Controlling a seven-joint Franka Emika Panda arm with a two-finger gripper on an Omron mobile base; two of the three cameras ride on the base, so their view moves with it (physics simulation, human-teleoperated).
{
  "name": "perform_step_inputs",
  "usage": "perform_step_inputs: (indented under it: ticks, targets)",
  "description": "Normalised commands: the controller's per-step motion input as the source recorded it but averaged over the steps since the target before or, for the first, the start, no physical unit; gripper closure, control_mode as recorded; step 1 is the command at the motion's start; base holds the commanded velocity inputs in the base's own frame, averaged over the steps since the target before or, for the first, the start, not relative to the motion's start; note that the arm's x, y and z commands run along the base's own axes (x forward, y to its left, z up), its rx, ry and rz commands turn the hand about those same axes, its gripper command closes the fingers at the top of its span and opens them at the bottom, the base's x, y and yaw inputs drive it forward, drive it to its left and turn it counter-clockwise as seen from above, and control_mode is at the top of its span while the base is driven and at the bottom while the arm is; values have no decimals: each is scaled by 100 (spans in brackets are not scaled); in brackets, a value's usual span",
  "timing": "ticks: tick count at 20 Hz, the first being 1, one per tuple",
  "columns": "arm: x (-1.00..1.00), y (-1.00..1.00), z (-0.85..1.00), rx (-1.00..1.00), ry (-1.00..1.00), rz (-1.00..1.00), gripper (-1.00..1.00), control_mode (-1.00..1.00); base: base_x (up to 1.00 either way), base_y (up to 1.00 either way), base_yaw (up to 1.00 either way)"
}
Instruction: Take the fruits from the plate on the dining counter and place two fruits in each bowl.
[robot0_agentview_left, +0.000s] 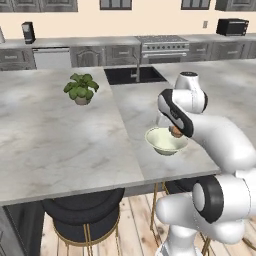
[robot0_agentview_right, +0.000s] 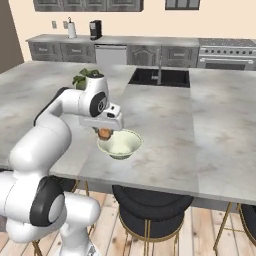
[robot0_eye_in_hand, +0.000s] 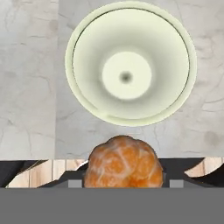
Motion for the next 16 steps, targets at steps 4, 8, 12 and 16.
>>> perform_step_inputs:
  ticks: [4,8,12,16]
  targets:
    - [99,-17,-40,6,0,6,100,-100,0,0,0]
    - [73,-34,-77,7,-2,6,100,-100,0,0,0]
    - [38,-9,-95,1,0,1,100,-100,0,0,0]
    - [42,0,-56,0,0,0,100,-100,0,0,0]
